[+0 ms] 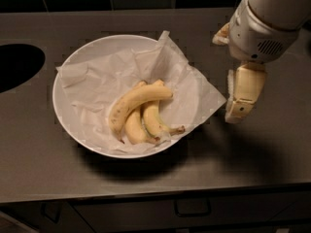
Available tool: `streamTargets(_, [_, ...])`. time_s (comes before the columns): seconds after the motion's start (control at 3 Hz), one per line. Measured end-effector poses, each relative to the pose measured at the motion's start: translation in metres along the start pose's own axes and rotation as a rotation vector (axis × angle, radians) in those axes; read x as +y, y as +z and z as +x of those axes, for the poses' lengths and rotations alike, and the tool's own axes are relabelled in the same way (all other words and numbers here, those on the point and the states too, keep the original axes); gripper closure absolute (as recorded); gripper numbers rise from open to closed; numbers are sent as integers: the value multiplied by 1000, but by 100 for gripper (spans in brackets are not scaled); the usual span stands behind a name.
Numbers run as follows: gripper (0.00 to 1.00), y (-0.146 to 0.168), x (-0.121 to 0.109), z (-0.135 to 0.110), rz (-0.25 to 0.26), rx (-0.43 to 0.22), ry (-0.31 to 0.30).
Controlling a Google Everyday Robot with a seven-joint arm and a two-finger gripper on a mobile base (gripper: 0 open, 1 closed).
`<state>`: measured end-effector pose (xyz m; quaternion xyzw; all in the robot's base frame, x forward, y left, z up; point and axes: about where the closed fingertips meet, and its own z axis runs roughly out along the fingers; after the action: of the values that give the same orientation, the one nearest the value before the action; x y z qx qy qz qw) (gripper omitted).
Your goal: Pick banana from white bowl
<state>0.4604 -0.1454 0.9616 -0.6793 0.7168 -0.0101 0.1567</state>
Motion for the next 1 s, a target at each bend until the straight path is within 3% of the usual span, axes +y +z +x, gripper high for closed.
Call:
streamTargets(0.33, [0, 15, -3, -38, -49, -31, -121])
streamTargets(1.0, [0, 27, -6, -53, -72, -55, -156])
